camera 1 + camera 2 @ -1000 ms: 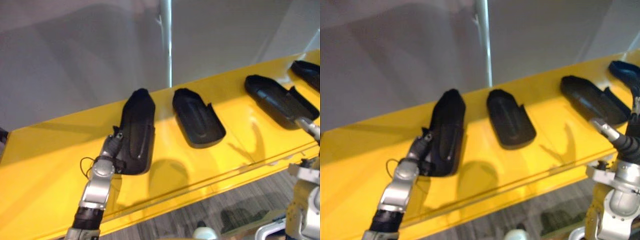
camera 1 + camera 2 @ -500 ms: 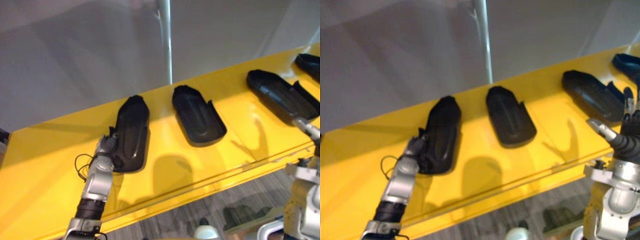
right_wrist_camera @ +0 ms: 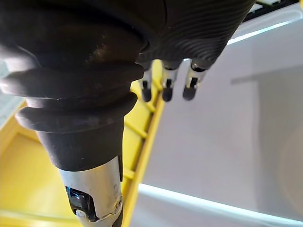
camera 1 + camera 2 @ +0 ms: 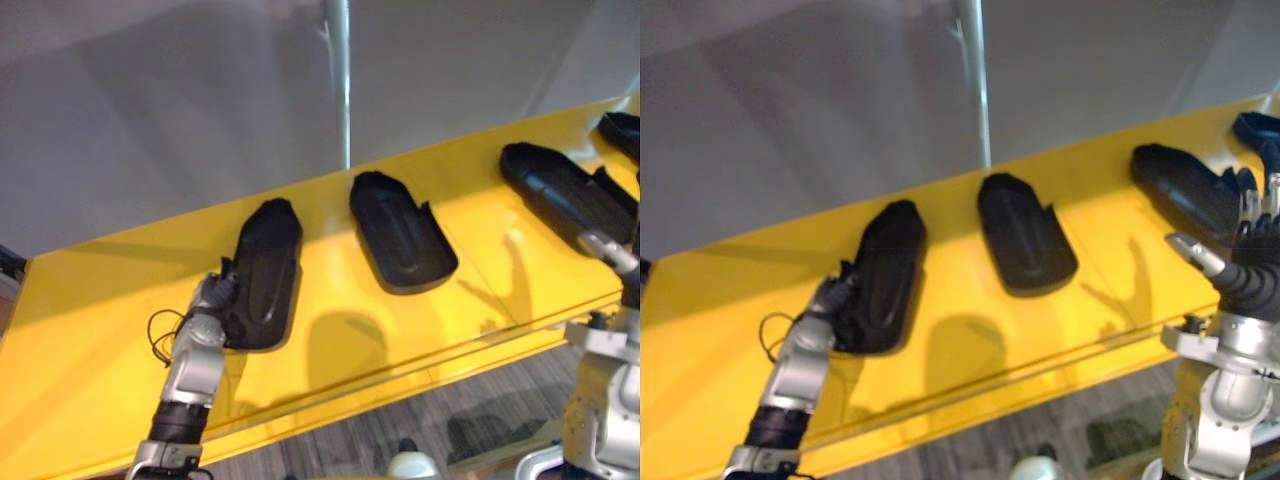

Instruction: Walk over and take plastic housings, then place them on the shelf

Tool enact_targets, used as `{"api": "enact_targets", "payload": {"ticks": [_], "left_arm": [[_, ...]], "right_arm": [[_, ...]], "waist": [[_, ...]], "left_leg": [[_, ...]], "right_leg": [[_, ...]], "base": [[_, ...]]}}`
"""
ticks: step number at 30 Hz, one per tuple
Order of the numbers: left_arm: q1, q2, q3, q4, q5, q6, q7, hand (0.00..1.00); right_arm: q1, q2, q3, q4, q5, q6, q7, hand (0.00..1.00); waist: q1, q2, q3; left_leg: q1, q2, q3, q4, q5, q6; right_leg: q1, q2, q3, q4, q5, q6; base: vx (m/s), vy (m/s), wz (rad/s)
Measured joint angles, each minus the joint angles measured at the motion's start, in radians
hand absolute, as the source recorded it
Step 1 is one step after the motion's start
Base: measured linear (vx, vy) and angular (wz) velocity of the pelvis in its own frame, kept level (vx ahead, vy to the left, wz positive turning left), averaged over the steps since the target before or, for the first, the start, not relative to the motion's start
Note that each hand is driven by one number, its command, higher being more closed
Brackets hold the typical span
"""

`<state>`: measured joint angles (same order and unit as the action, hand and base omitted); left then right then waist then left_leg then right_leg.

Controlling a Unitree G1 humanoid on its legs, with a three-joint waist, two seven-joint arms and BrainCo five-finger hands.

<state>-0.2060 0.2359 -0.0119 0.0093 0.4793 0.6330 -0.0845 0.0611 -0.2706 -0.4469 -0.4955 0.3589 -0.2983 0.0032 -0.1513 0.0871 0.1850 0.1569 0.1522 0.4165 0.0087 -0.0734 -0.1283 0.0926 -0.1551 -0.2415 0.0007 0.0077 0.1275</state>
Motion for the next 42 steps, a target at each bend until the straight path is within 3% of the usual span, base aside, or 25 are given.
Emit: {"api": "enact_targets", "payload": {"ticks": [5, 10, 17, 19, 24, 30, 35, 37, 39, 40, 41, 42], "left_arm": [[0.018, 0.000, 0.009, -0.032, 0.001, -0.008, -0.035, 0.00], [0.086, -0.001, 0.023, -0.114, -0.004, -0.032, -0.006, 0.00], [0.178, -0.012, 0.116, -0.232, -0.062, -0.097, 0.136, 0.00], [0.207, -0.013, 0.168, -0.296, -0.089, -0.160, 0.217, 0.00], [0.252, -0.020, 0.258, -0.410, -0.089, -0.287, 0.298, 0.00], [0.291, -0.052, 0.347, -0.472, -0.112, -0.430, 0.471, 0.00], [0.326, -0.086, 0.400, -0.592, -0.198, -0.665, 0.519, 0.00], [0.326, -0.093, 0.402, -0.599, -0.210, -0.726, 0.546, 0.00], [0.325, -0.099, 0.406, -0.601, -0.291, -0.837, 0.589, 0.00], [0.325, -0.102, 0.409, -0.601, -0.305, -0.860, 0.596, 0.00], [0.327, -0.147, 0.469, -0.626, -0.315, -1.005, 0.702, 0.00], [0.327, -0.147, 0.469, -0.626, -0.315, -1.005, 0.702, 0.00]], "right_arm": [[-0.001, 0.000, 0.000, -0.004, -0.001, 0.001, 0.000, 0.00], [-0.002, 0.000, 0.000, -0.006, 0.001, 0.002, 0.001, 0.00], [-0.003, 0.010, -0.002, -0.007, 0.020, 0.002, 0.001, 0.00], [-0.002, 0.019, -0.002, -0.007, 0.022, 0.002, 0.003, 0.00], [0.005, 0.047, -0.002, -0.007, 0.060, 0.001, 0.025, 0.00], [0.004, 0.065, -0.002, -0.007, 0.077, 0.001, 0.041, 0.00], [0.005, 0.086, -0.002, -0.007, 0.078, 0.001, 0.041, 0.00], [0.005, 0.086, -0.002, -0.007, 0.078, 0.000, 0.041, 0.00], [0.006, 0.088, -0.002, -0.002, 0.077, -0.004, 0.041, 0.00], [0.006, 0.091, -0.002, -0.001, 0.076, -0.005, 0.041, 0.00], [0.031, 0.126, 0.000, 0.044, 0.058, -0.010, 0.038, 0.00], [0.031, 0.126, 0.000, 0.044, 0.058, -0.010, 0.038, 0.00]], "waist": [[0.001, -0.005, 0.003], [0.001, -0.007, 0.005], [0.010, -0.008, 0.032], [0.017, -0.008, 0.032], [0.035, -0.008, 0.031], [0.059, -0.008, 0.031], [0.067, -0.007, 0.031], [0.070, -0.007, 0.031], [0.077, -0.006, 0.030], [0.079, -0.006, 0.030], [0.086, -0.058, -0.058], [0.085, -0.059, -0.057]], "left_leg": [[0.000, 0.000, -0.012, 0.000, 0.000, 0.000], [-0.001, -0.001, -0.019, 0.000, 0.000, 0.000], [-0.004, 0.000, -0.028, 0.000, 0.000, 0.000], [-0.006, 0.000, -0.035, 0.000, 0.000, 0.000], [-0.002, -0.001, -0.059, 0.000, 0.000, 0.000], [-0.014, -0.001, -0.078, 0.003, 0.000, 0.000], [-0.018, -0.001, -0.086, 0.003, 0.002, 0.001], [-0.019, -0.001, -0.088, 0.003, 0.002, 0.001], [-0.018, -0.001, -0.090, 0.003, 0.002, 0.001], [-0.018, -0.001, -0.090, 0.003, 0.002, 0.001], [-0.020, -0.003, -0.102, -0.001, 0.011, 0.000], [-0.020, -0.003, -0.102, -0.001, 0.011, 0.000]], "right_leg": [[0.014, 0.000, -0.008, -0.009, 0.000, 0.000], [0.014, 0.000, -0.011, -0.011, 0.000, 0.000], [0.018, 0.000, -0.028, -0.011, 0.000, 0.000], [0.021, -0.001, -0.034, -0.011, 0.000, 0.000], [0.046, -0.002, -0.059, -0.018, -0.001, -0.001], [0.049, -0.001, -0.070, -0.025, -0.001, -0.001], [0.052, -0.001, -0.086, -0.028, -0.001, -0.001], [0.053, -0.001, -0.086, -0.028, -0.001, -0.002], [0.054, -0.001, -0.087, -0.028, -0.002, -0.002], [0.054, -0.001, -0.087, -0.028, -0.002, -0.002], [0.061, 0.000, -0.091, -0.034, -0.002, -0.002], [0.061, 0.000, -0.091, -0.034, -0.002, -0.002]], "base": [[-0.01, -0.007, 0.05], [0.00, -0.004, 0.02], [-0.01, -0.005, 0.03], [0.01, -0.004, 0.10], [0.01, -0.003, 0.15], [-0.01, -0.006, 0.07], [-0.01, -0.005, 0.03], [0.00, 0.000, 0.00], [0.00, 0.000, 0.00], [0.00, 0.000, 0.00], [0.00, 0.000, 0.00], [0.00, 0.000, 0.00]]}}
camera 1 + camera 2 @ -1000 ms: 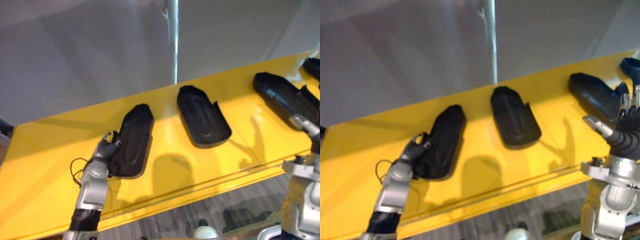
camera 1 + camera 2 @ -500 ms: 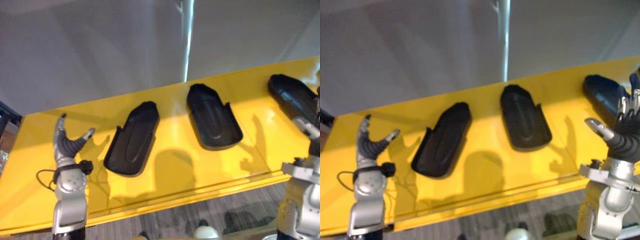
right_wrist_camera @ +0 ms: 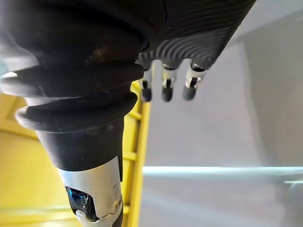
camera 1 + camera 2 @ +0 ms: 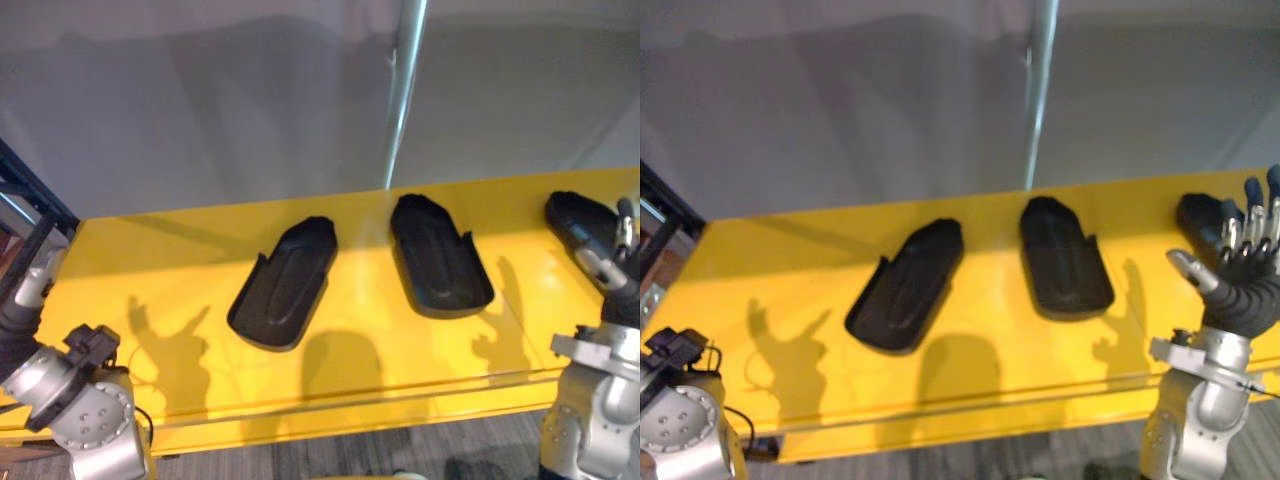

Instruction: Walk over and take plastic housings, then place them on the shelf

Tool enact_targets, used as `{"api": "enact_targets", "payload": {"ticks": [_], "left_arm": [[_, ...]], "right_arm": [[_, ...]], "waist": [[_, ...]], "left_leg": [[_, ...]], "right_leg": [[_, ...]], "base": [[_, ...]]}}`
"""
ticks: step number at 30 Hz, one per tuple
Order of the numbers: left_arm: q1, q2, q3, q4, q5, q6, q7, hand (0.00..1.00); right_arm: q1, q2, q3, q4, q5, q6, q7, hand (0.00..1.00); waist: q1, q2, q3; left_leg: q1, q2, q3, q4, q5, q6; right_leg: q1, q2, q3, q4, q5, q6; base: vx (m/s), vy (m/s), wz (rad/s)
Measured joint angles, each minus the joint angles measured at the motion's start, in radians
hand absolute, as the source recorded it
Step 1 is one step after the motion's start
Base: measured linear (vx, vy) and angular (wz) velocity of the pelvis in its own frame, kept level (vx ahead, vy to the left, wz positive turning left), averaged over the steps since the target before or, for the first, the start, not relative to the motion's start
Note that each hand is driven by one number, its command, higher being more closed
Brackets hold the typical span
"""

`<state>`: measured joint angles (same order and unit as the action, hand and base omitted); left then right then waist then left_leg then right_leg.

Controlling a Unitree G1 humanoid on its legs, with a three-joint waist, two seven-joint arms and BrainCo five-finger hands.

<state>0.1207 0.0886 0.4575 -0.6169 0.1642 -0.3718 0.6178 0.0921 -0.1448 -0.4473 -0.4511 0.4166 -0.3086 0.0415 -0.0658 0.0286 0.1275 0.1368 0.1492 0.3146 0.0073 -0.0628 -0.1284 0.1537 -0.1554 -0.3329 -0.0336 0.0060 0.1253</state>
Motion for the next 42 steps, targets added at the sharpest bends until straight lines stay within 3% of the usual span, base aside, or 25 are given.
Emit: {"api": "enact_targets", "payload": {"ticks": [5, 9, 14, 17, 20, 26, 29, 31, 33, 34, 36, 39, 41, 42], "left_arm": [[0.012, -0.001, 0.001, 0.001, 0.000, 0.000, 0.008, 0.00], [0.058, -0.034, 0.030, 0.037, 0.001, 0.012, 0.068, 0.00], [0.107, -0.042, 0.252, 0.187, 0.001, 0.086, 0.245, 0.00], [0.107, -0.041, 0.424, 0.308, -0.026, 0.097, 0.426, 0.00], [0.116, -0.039, 0.476, 0.327, -0.039, 0.081, 0.524, 0.00], [0.113, -0.016, 0.516, 0.444, -0.089, -0.006, 0.610, 0.00], [0.114, -0.009, 0.513, 0.581, -0.155, -0.030, 0.574, 0.00], [0.115, -0.010, 0.489, 0.738, -0.229, -0.038, 0.474, 0.00], [0.120, -0.011, 0.446, 0.856, -0.302, -0.034, 0.357, 0.00], [0.133, -0.015, 0.392, 0.958, -0.369, -0.026, 0.222, 0.00], [0.151, -0.018, 0.341, 1.064, -0.430, 0.005, 0.083, 0.00], [0.160, -0.019, 0.304, 1.186, -0.492, 0.048, -0.070, 0.00], [0.162, -0.019, 0.301, 1.283, -0.565, 0.098, -0.221, 0.00], [0.165, -0.019, 0.296, 1.306, -0.581, 0.106, -0.254, 0.00]], "right_arm": [[0.001, 0.001, 0.020, 0.007, 0.000, 0.000, -0.001, 0.00], [0.012, 0.004, 0.048, 0.026, 0.000, 0.000, 0.000, 0.00], [0.006, -0.001, 0.070, 0.070, 0.001, 0.003, -0.001, 0.00], [-0.029, -0.018, 0.111, 0.139, -0.001, 0.012, -0.029, 0.00], [-0.073, -0.022, 0.144, 0.159, -0.052, 0.013, -0.066, 0.00], [-0.101, -0.069, 0.163, 0.162, -0.086, 0.012, -0.082, 0.00], [-0.104, -0.099, 0.163, 0.164, -0.085, 0.008, -0.062, 0.00], [-0.124, -0.134, 0.164, 0.162, -0.070, 0.007, -0.035, 0.00], [-0.146, -0.158, 0.165, 0.157, -0.050, 0.007, -0.010, 0.00], [-0.169, -0.178, 0.174, 0.143, -0.019, 0.009, 0.021, 0.00], [-0.196, -0.196, 0.191, 0.126, -0.016, 0.011, 0.050, 0.00], [-0.215, -0.228, 0.198, 0.098, 0.002, 0.020, 0.083, 0.00], [-0.237, -0.258, 0.198, 0.087, 0.019, 0.042, 0.103, 0.00], [-0.241, -0.262, 0.198, 0.083, 0.026, 0.050, 0.112, 0.00]], "waist": [[0.000, -0.007, 0.004], [0.009, -0.020, 0.017], [0.040, -0.030, 0.024], [0.086, -0.030, 0.024], [0.118, -0.031, 0.023], [0.129, -0.037, 0.009], [0.120, -0.051, -0.023], [0.114, -0.057, -0.043], [0.113, -0.063, -0.049], [0.110, -0.069, -0.053], [0.105, -0.077, -0.058], [0.105, -0.086, -0.064], [0.102, -0.087, -0.065], [0.102, -0.087, -0.065]], "left_leg": [[-0.002, 0.000, 0.000, 0.001, 0.000, 0.000], [-0.018, 0.000, -0.004, 0.005, 0.000, 0.000], [-0.064, -0.001, -0.054, 0.020, -0.001, 0.000], [-0.077, -0.003, -0.095, 0.023, -0.001, 0.000], [-0.084, -0.011, -0.123, 0.024, 0.000, 0.000], [-0.087, -0.023, -0.145, 0.020, -0.001, 0.000], [-0.088, -0.024, -0.145, 0.014, -0.001, 0.000], [-0.087, -0.024, -0.145, 0.011, -0.001, 0.000], [-0.086, -0.023, -0.143, 0.011, -0.001, 0.000], [-0.086, -0.023, -0.142, 0.011, -0.001, 0.000], [-0.086, -0.023, -0.140, 0.011, -0.001, 0.000], [-0.085, -0.023, -0.139, 0.011, -0.001, 0.000], [-0.084, -0.023, -0.139, 0.015, 0.000, 0.000], [-0.084, -0.023, -0.139, 0.015, 0.000, 0.000]], "right_leg": [[-0.002, 0.000, 0.001, 0.000, 0.000, 0.000], [-0.015, -0.001, 0.000, 0.004, 0.000, 0.000], [-0.015, -0.002, -0.044, 0.004, -0.003, -0.004], [-0.007, -0.002, -0.079, 0.007, -0.004, -0.006], [0.006, -0.007, -0.083, 0.009, -0.009, -0.014], [0.012, -0.018, -0.086, 0.014, -0.012, -0.018], [0.009, -0.019, -0.086, 0.014, -0.012, -0.018], [0.008, -0.019, -0.085, 0.014, -0.012, -0.018], [0.007, -0.019, -0.084, 0.014, -0.012, -0.018], [0.006, -0.018, -0.083, 0.014, -0.012, -0.018], [0.005, -0.018, -0.082, 0.014, -0.012, -0.018], [0.004, -0.018, -0.081, 0.016, -0.012, -0.018], [0.003, -0.021, -0.080, 0.024, -0.012, -0.018], [0.003, -0.021, -0.080, 0.024, -0.012, -0.018]], "base": [[0.00, 0.000, 0.00], [0.00, 0.000, 0.01], [0.00, -0.006, 0.28], [0.03, 0.003, 0.35], [0.02, 0.025, 0.34], [0.01, 0.016, 0.11], [0.00, 0.000, 0.00], [0.00, 0.000, 0.00], [-0.01, 0.001, -0.02], [-0.03, 0.000, -0.04], [-0.03, 0.000, -0.04], [-0.02, 0.002, -0.01], [-0.04, 0.012, -0.01], [-0.04, 0.011, -0.02]]}}
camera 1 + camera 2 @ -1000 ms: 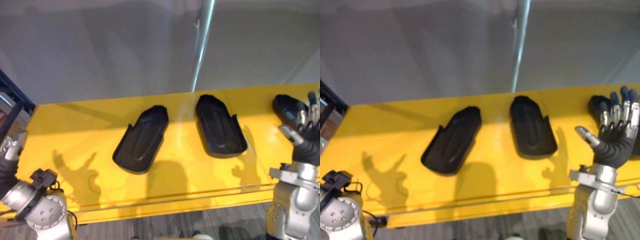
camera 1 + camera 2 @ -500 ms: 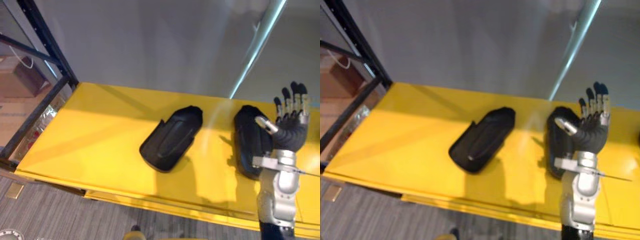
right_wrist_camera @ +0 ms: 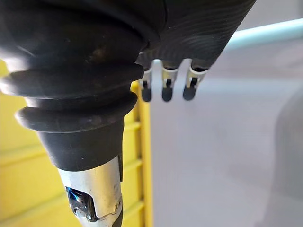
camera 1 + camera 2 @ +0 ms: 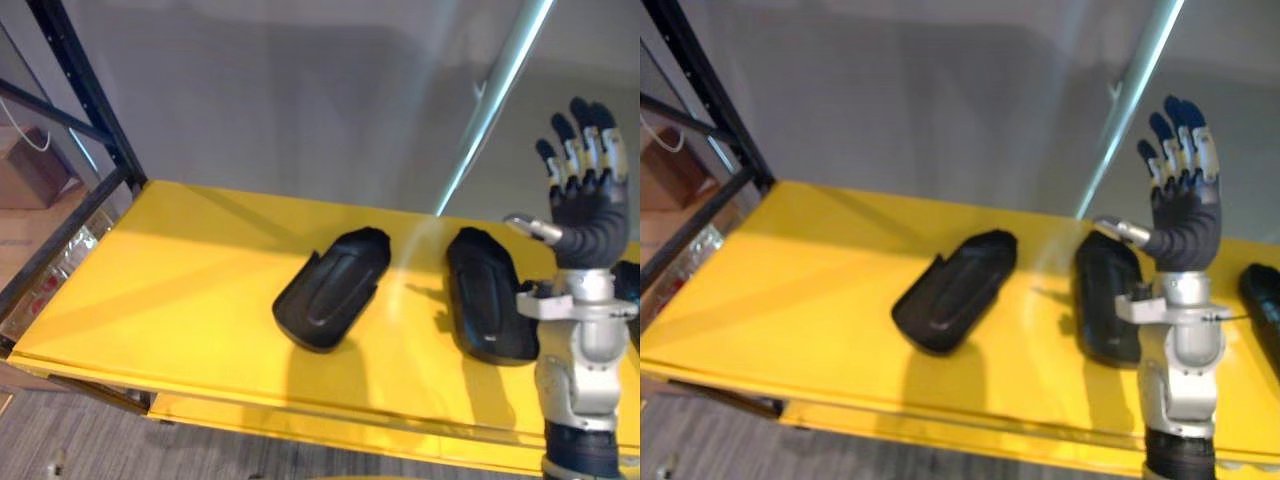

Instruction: Walk over and take plastic housings, then place them on the shelf

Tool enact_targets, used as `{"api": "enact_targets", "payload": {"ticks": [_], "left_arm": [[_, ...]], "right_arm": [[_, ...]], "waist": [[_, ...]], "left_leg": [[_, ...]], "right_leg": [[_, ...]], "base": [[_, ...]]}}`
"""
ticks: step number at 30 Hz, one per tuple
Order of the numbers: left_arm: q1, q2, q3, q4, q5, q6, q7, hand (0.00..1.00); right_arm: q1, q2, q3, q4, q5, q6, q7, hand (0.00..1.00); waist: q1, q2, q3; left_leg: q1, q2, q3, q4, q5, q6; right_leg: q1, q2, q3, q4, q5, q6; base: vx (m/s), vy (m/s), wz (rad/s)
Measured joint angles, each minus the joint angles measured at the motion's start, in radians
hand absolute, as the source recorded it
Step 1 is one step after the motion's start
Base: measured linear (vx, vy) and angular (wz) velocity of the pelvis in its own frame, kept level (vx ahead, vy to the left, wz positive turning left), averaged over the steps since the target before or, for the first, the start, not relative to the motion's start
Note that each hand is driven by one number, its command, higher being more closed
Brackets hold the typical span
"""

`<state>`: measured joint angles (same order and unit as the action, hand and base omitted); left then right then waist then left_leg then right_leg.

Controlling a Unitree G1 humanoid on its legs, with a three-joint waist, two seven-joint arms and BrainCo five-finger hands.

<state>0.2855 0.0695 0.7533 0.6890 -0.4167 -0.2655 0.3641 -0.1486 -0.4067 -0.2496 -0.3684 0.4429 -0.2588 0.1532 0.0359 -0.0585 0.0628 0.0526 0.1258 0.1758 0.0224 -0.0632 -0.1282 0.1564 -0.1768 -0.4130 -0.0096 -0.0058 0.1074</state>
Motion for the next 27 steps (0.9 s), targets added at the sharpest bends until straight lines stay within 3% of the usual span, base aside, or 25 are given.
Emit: {"api": "enact_targets", "payload": {"ticks": [2, 5, 8, 16, 18, 22, 27], "left_arm": [[0.011, -0.001, -0.039, 0.084, -0.070, 0.041, -0.132, 0.00], [0.016, -0.001, -0.075, 0.163, -0.135, 0.096, -0.245, 0.00], [0.020, -0.001, -0.107, 0.203, -0.174, 0.124, -0.307, 0.00], [-0.035, 0.005, -0.211, 0.286, -0.165, 0.173, -0.374, 0.00], [-0.058, 0.006, -0.253, 0.300, -0.165, 0.174, -0.381, 0.00], [-0.093, 0.017, -0.334, 0.317, -0.110, 0.171, -0.382, 0.00], [-0.096, 0.047, -0.455, 0.336, -0.038, 0.171, -0.379, 0.00]], "right_arm": [[-0.014, -0.012, 0.002, -0.013, 0.059, 0.026, 0.039, 0.00], [-0.025, -0.030, 0.023, -0.015, 0.145, 0.079, 0.110, 0.00], [-0.028, -0.033, 0.047, -0.024, 0.227, 0.143, 0.211, 0.00], [-0.035, -0.075, 0.236, -0.103, 0.527, 0.379, 0.463, 0.00], [-0.039, -0.073, 0.306, -0.110, 0.535, 0.414, 0.481, 0.00], [-0.039, -0.063, 0.399, -0.123, 0.533, 0.460, 0.481, 0.00], [-0.053, -0.046, 0.455, -0.122, 0.484, 0.460, 0.501, 0.00]], "waist": [[-0.001, 0.001, 0.001], [-0.002, 0.002, 0.001], [-0.012, 0.002, 0.001], [-0.026, -0.006, -0.004], [-0.025, -0.013, -0.007], [-0.025, -0.025, -0.015], [-0.025, -0.024, -0.014]], "left_leg": [[0.001, -0.001, 0.003, 0.000, 0.001, 0.002], [0.010, 0.000, 0.020, -0.001, 0.002, 0.002], [0.018, -0.001, 0.029, -0.007, 0.003, 0.003], [0.042, -0.003, 0.061, -0.037, 0.017, 0.005], [0.053, -0.003, 0.079, -0.053, 0.022, 0.005], [0.069, -0.004, 0.085, -0.067, 0.028, 0.004], [0.072, -0.002, 0.112, -0.065, 0.028, 0.004]], "right_leg": [[-0.001, -0.002, 0.002, 0.000, 0.000, 0.000], [-0.002, -0.002, 0.009, 0.000, 0.000, 0.000], [-0.002, -0.003, 0.019, 0.000, 0.000, 0.000], [-0.016, -0.005, 0.048, 0.005, 0.002, 0.003], [-0.017, -0.005, 0.061, 0.006, 0.002, 0.003], [-0.018, -0.005, 0.068, 0.007, 0.002, 0.003], [-0.034, -0.002, 0.104, 0.008, 0.002, 0.003]], "base": [[-0.03, 0.006, -0.04], [-0.04, 0.005, -0.12], [-0.03, 0.008, -0.12], [-0.02, 0.010, -0.11], [-0.02, 0.012, -0.14], [0.00, 0.006, -0.07], [-0.01, 0.001, -0.17]]}}
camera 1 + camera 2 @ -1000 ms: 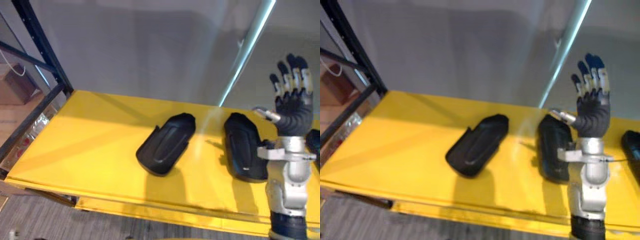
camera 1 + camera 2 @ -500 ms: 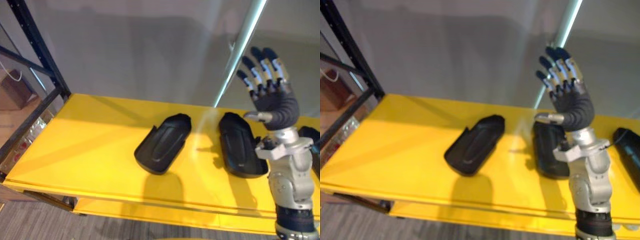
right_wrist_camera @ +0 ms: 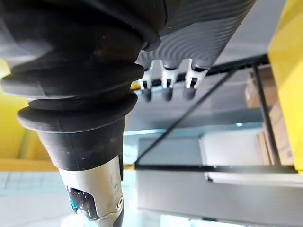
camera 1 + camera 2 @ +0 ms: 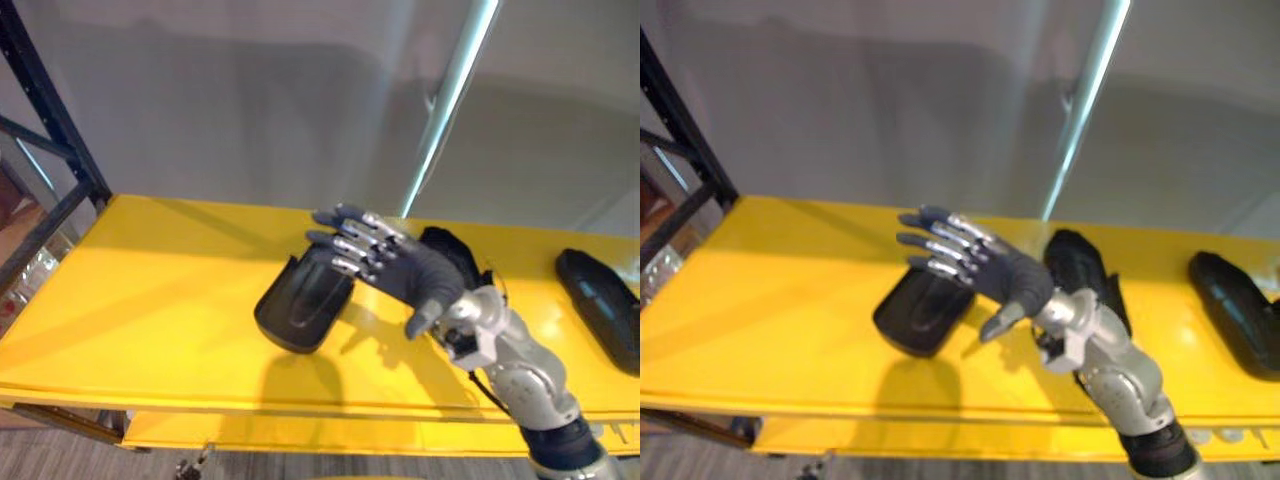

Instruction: Walk over and take plastic housings, then place them on the shelf

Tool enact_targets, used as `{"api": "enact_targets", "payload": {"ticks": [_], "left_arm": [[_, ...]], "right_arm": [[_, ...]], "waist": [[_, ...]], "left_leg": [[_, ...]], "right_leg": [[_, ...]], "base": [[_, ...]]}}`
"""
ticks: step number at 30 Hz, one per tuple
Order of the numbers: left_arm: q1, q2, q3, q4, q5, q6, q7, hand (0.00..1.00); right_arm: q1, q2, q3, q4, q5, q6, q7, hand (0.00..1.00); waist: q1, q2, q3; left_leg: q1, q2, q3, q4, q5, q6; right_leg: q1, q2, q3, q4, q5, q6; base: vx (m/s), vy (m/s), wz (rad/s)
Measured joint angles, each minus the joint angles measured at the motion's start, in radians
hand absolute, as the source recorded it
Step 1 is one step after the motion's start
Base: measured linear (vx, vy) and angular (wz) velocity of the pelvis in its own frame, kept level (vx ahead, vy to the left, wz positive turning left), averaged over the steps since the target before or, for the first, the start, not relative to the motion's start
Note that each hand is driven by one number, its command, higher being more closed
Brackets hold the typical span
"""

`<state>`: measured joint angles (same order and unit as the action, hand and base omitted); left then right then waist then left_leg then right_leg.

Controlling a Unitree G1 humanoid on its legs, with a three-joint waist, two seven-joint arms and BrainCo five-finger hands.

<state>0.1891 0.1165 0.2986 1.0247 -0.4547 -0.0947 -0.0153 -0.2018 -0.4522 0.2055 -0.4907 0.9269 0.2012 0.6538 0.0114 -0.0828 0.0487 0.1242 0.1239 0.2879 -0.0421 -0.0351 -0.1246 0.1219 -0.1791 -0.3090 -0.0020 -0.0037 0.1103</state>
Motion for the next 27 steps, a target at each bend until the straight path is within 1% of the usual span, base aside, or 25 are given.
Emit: {"api": "enact_targets", "payload": {"ticks": [3, 4, 5, 6, 7, 8, 9, 10, 11, 12, 13, 14, 15, 16, 17, 18, 20, 22, 23, 24, 27], "left_arm": [[-0.016, 0.007, -0.033, 0.013, -0.001, 0.002, -0.001, 0.00], [-0.041, 0.011, -0.050, 0.015, -0.001, 0.003, -0.002, 0.00], [-0.059, 0.014, -0.060, 0.015, -0.001, 0.003, -0.002, 0.00], [-0.121, 0.023, -0.097, 0.014, -0.009, 0.003, -0.001, 0.00], [-0.161, 0.030, -0.122, 0.014, -0.016, 0.003, 0.000, 0.00], [-0.187, 0.032, -0.135, 0.014, -0.019, 0.002, 0.000, 0.00], [-0.250, 0.036, -0.165, 0.011, -0.028, 0.000, 0.009, 0.00], [-0.270, 0.037, -0.188, 0.007, -0.040, -0.002, 0.015, 0.00], [-0.275, 0.038, -0.203, 0.006, -0.043, -0.004, 0.018, 0.00], [-0.275, 0.037, -0.246, 0.007, -0.046, -0.001, 0.047, 0.00], [-0.275, 0.035, -0.250, 0.007, -0.047, 0.002, 0.053, 0.00], [-0.274, 0.034, -0.277, 0.008, -0.047, 0.013, 0.076, 0.00], [-0.274, 0.034, -0.283, 0.008, -0.047, 0.022, 0.085, 0.00], [-0.274, 0.034, -0.283, 0.015, -0.044, 0.043, 0.101, 0.00], [-0.273, 0.036, -0.282, 0.033, -0.039, 0.053, 0.118, 0.00], [-0.273, 0.036, -0.282, 0.046, -0.037, 0.054, 0.124, 0.00], [-0.273, 0.035, -0.282, 0.083, -0.038, 0.062, 0.129, 0.00], [-0.272, 0.035, -0.281, 0.099, -0.040, 0.074, 0.130, 0.00], [-0.272, 0.035, -0.282, 0.104, -0.040, 0.078, 0.129, 0.00], [-0.269, 0.034, -0.282, 0.106, -0.040, 0.079, 0.129, 0.00], [-0.268, 0.034, -0.282, 0.116, -0.040, 0.079, 0.129, 0.00]], "right_arm": [[-0.036, 0.009, 0.076, 0.002, -0.020, 0.008, -0.001, 0.00], [-0.074, 0.019, 0.111, 0.002, -0.020, 0.015, -0.005, 0.00], [-0.098, 0.023, 0.127, 0.002, -0.020, 0.015, -0.009, 0.00], [-0.172, 0.029, 0.157, 0.003, -0.039, 0.014, -0.027, 0.00], [-0.214, 0.034, 0.171, 0.005, -0.045, 0.013, -0.037, 0.00], [-0.236, 0.039, 0.178, 0.006, -0.054, 0.013, -0.042, 0.00], [-0.268, 0.057, 0.194, 0.015, -0.087, 0.009, -0.049, 0.00], [-0.277, 0.070, 0.215, 0.034, -0.109, 0.007, -0.055, 0.00], [-0.277, 0.078, 0.229, 0.045, -0.123, 0.009, -0.060, 0.00], [-0.276, 0.094, 0.267, 0.059, -0.141, 0.013, -0.061, 0.00], [-0.276, 0.095, 0.271, 0.059, -0.144, 0.013, -0.061, 0.00], [-0.277, 0.100, 0.290, 0.058, -0.145, 0.016, -0.059, 0.00], [-0.277, 0.107, 0.298, 0.058, -0.145, 0.019, -0.059, 0.00], [-0.281, 0.128, 0.324, 0.058, -0.145, 0.031, -0.062, 0.00], [-0.284, 0.152, 0.365, 0.059, -0.145, 0.046, -0.065, 0.00], [-0.286, 0.164, 0.390, 0.059, -0.144, 0.052, -0.068, 0.00], [-0.301, 0.216, 0.485, 0.081, -0.144, 0.091, -0.101, 0.00], [-0.321, 0.256, 0.536, 0.131, -0.146, 0.112, -0.116, 0.00], [-0.326, 0.279, 0.564, 0.167, -0.146, 0.119, -0.127, 0.00], [-0.327, 0.291, 0.576, 0.183, -0.146, 0.127, -0.130, 0.00], [-0.329, 0.350, 0.674, 0.257, -0.175, 0.131, -0.130, 0.00]], "waist": [[-0.001, 0.017, 0.019], [-0.001, 0.029, 0.044], [-0.002, 0.036, 0.066], [-0.001, 0.047, 0.129], [0.000, 0.060, 0.173], [0.000, 0.067, 0.200], [-0.001, 0.082, 0.264], [0.000, 0.083, 0.291], [0.000, 0.083, 0.303], [-0.001, 0.078, 0.316], [-0.001, 0.077, 0.316], [0.000, 0.076, 0.317], [0.001, 0.076, 0.317], [0.001, 0.076, 0.317], [0.001, 0.077, 0.317], [0.002, 0.077, 0.317], [0.006, 0.087, 0.324], [0.009, 0.100, 0.332], [0.013, 0.110, 0.342], [0.014, 0.114, 0.344], [0.017, 0.127, 0.365]], "left_leg": [[-0.007, 0.009, 0.007, 0.024, -0.005, -0.002], [-0.035, 0.021, 0.002, 0.065, -0.020, -0.003], [-0.057, 0.028, -0.003, 0.099, -0.032, -0.002], [-0.115, 0.046, -0.010, 0.185, -0.056, 0.003], [-0.156, 0.054, -0.017, 0.227, -0.065, 0.006], [-0.182, 0.058, -0.022, 0.250, -0.068, 0.009], [-0.227, 0.062, -0.034, 0.280, -0.067, 0.011], [-0.237, 0.065, -0.034, 0.286, -0.063, 0.011], [-0.242, 0.068, -0.034, 0.290, -0.062, 0.011], [-0.247, 0.073, -0.034, 0.297, -0.062, 0.010], [-0.247, 0.073, -0.035, 0.297, -0.062, 0.010], [-0.246, 0.074, -0.037, 0.298, -0.062, 0.010], [-0.246, 0.074, -0.037, 0.299, -0.062, 0.010], [-0.246, 0.073, -0.037, 0.299, -0.061, 0.010], [-0.245, 0.072, -0.037, 0.298, -0.061, 0.011], [-0.245, 0.072, -0.038, 0.298, -0.061, 0.011], [-0.242, 0.072, -0.042, 0.298, -0.061, 0.011], [-0.236, 0.071, -0.047, 0.297, -0.061, 0.011], [-0.228, 0.071, -0.051, 0.296, -0.061, 0.011], [-0.229, 0.069, -0.053, 0.296, -0.061, 0.011], [-0.230, 0.068, -0.064, 0.288, -0.053, 0.010]], "right_leg": [[-0.009, 0.004, 0.011, 0.010, 0.001, 0.000], [-0.024, 0.007, 0.012, 0.029, 0.001, 0.000], [-0.035, 0.008, 0.012, 0.044, 0.000, -0.001], [-0.071, 0.011, 0.014, 0.079, -0.002, -0.004], [-0.099, 0.011, 0.016, 0.095, -0.005, -0.008], [-0.116, 0.011, 0.017, 0.104, -0.006, -0.009], [-0.151, 0.012, 0.017, 0.119, -0.005, -0.007], [-0.164, 0.014, 0.023, 0.125, -0.005, -0.007], [-0.169, 0.016, 0.027, 0.129, -0.005, -0.007], [-0.175, 0.020, 0.032, 0.134, -0.004, -0.007], [-0.174, 0.021, 0.032, 0.134, -0.004, -0.007], [-0.174, 0.021, 0.031, 0.139, -0.002, -0.007], [-0.174, 0.020, 0.031, 0.140, -0.002, -0.007], [-0.174, 0.020, 0.031, 0.141, -0.003, -0.007], [-0.173, 0.019, 0.031, 0.141, -0.003, -0.008], [-0.173, 0.019, 0.031, 0.141, -0.003, -0.008], [-0.170, 0.019, 0.031, 0.145, -0.006, -0.012], [-0.166, 0.018, 0.031, 0.149, -0.008, -0.014], [-0.156, 0.018, 0.030, 0.150, -0.013, -0.012], [-0.156, 0.017, 0.030, 0.152, -0.017, -0.011], [-0.160, 0.014, 0.016, 0.168, -0.028, -0.010]], "base": [[-0.05, -0.017, -0.09], [-0.10, -0.026, 0.00], [-0.18, -0.030, 0.00], [-0.27, -0.031, 0.00], [-0.27, -0.018, 0.00], [-0.29, -0.018, 0.07], [-0.26, -0.016, 0.03], [-0.23, -0.018, 0.00], [-0.15, -0.018, -0.09], [-0.07, -0.015, -0.05], [-0.03, -0.014, -0.01], [0.00, 0.000, 0.00], [0.00, 0.000, 0.00], [0.00, 0.000, 0.00], [0.00, 0.000, 0.00], [0.00, 0.000, 0.00], [0.02, 0.003, 0.04], [-0.01, 0.001, 0.02], [-0.04, 0.000, 0.05], [-0.04, -0.007, 0.09], [-0.04, -0.018, 0.10]]}}
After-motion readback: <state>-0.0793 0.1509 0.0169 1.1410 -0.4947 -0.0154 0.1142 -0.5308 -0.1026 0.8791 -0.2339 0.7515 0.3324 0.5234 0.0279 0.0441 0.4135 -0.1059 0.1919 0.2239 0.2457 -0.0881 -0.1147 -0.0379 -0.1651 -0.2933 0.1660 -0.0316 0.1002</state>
